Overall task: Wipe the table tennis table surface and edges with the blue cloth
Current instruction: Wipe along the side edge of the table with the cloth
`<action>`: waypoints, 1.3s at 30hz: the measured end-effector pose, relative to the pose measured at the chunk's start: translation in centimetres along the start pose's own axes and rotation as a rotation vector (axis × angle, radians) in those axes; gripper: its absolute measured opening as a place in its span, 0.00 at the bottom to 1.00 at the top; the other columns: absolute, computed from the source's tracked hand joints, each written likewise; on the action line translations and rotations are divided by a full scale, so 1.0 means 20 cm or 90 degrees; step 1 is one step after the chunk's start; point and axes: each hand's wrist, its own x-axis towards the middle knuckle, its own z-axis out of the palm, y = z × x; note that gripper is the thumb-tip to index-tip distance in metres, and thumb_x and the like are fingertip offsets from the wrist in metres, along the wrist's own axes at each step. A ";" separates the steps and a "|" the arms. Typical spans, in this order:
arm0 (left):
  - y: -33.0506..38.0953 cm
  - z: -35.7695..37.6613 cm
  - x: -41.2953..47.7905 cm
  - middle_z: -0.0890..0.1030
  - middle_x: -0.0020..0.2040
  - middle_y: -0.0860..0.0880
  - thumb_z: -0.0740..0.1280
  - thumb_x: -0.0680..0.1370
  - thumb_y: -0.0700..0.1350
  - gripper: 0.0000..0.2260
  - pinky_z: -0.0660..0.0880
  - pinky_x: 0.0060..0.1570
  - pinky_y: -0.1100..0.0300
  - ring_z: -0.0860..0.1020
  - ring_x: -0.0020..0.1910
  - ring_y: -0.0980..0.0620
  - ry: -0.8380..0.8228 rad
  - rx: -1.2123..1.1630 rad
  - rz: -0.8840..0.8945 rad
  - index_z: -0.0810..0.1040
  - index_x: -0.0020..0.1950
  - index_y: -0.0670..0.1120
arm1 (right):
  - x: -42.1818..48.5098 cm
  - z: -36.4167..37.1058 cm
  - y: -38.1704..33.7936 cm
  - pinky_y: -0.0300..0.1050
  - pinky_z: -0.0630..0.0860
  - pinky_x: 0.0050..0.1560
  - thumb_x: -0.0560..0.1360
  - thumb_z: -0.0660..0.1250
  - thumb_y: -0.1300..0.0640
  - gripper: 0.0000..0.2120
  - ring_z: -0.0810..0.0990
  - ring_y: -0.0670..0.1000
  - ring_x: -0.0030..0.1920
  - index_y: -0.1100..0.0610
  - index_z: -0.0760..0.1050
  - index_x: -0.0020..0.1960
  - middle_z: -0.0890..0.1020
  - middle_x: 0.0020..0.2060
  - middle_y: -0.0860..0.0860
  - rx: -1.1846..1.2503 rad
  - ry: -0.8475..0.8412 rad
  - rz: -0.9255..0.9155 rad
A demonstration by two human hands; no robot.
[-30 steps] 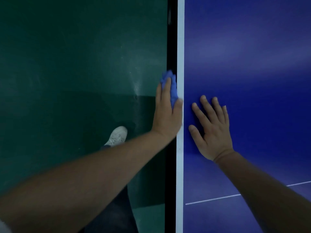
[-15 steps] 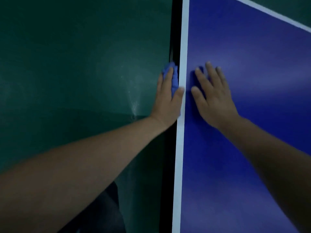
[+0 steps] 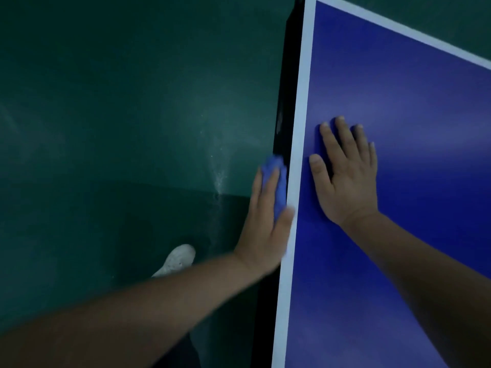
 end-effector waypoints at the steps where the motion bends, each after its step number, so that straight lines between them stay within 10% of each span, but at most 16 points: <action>1: 0.02 -0.01 0.18 0.48 0.82 0.55 0.56 0.84 0.45 0.27 0.42 0.76 0.68 0.43 0.81 0.57 0.014 0.004 0.013 0.50 0.82 0.47 | 0.00 0.00 0.00 0.59 0.44 0.79 0.82 0.44 0.38 0.29 0.46 0.55 0.81 0.45 0.53 0.81 0.53 0.81 0.46 0.000 0.000 0.001; 6: 0.12 -0.04 0.72 0.56 0.82 0.43 0.57 0.82 0.38 0.26 0.48 0.80 0.50 0.51 0.81 0.47 0.086 -0.045 -0.013 0.56 0.81 0.41 | 0.00 0.00 0.00 0.60 0.44 0.79 0.82 0.45 0.38 0.29 0.46 0.55 0.81 0.45 0.53 0.81 0.53 0.81 0.47 -0.007 -0.002 -0.001; 14: -0.02 0.04 -0.20 0.48 0.82 0.62 0.56 0.84 0.50 0.28 0.46 0.78 0.61 0.46 0.81 0.56 0.041 -0.015 -0.016 0.48 0.82 0.56 | 0.00 0.00 0.00 0.61 0.45 0.79 0.83 0.46 0.38 0.29 0.47 0.56 0.81 0.46 0.54 0.81 0.55 0.81 0.48 0.005 0.007 -0.008; 24: 0.15 -0.10 0.97 0.54 0.82 0.45 0.59 0.84 0.39 0.27 0.50 0.75 0.62 0.52 0.81 0.51 0.046 -0.072 -0.041 0.55 0.82 0.44 | 0.01 -0.01 -0.01 0.60 0.44 0.79 0.82 0.47 0.39 0.29 0.46 0.55 0.81 0.46 0.54 0.81 0.54 0.81 0.47 -0.003 -0.005 0.001; 34: 0.03 -0.01 0.04 0.46 0.82 0.63 0.58 0.84 0.45 0.29 0.44 0.75 0.69 0.43 0.81 0.58 0.010 -0.011 -0.013 0.48 0.82 0.55 | 0.01 -0.02 -0.02 0.63 0.48 0.78 0.82 0.49 0.39 0.29 0.49 0.56 0.81 0.48 0.57 0.80 0.57 0.81 0.49 0.016 -0.011 0.005; 39: 0.07 -0.05 0.54 0.49 0.83 0.56 0.58 0.82 0.43 0.30 0.43 0.75 0.71 0.44 0.81 0.59 0.003 -0.021 -0.012 0.51 0.83 0.50 | 0.03 -0.04 -0.02 0.62 0.54 0.77 0.81 0.54 0.42 0.27 0.54 0.56 0.80 0.51 0.64 0.78 0.62 0.79 0.50 0.026 0.015 0.001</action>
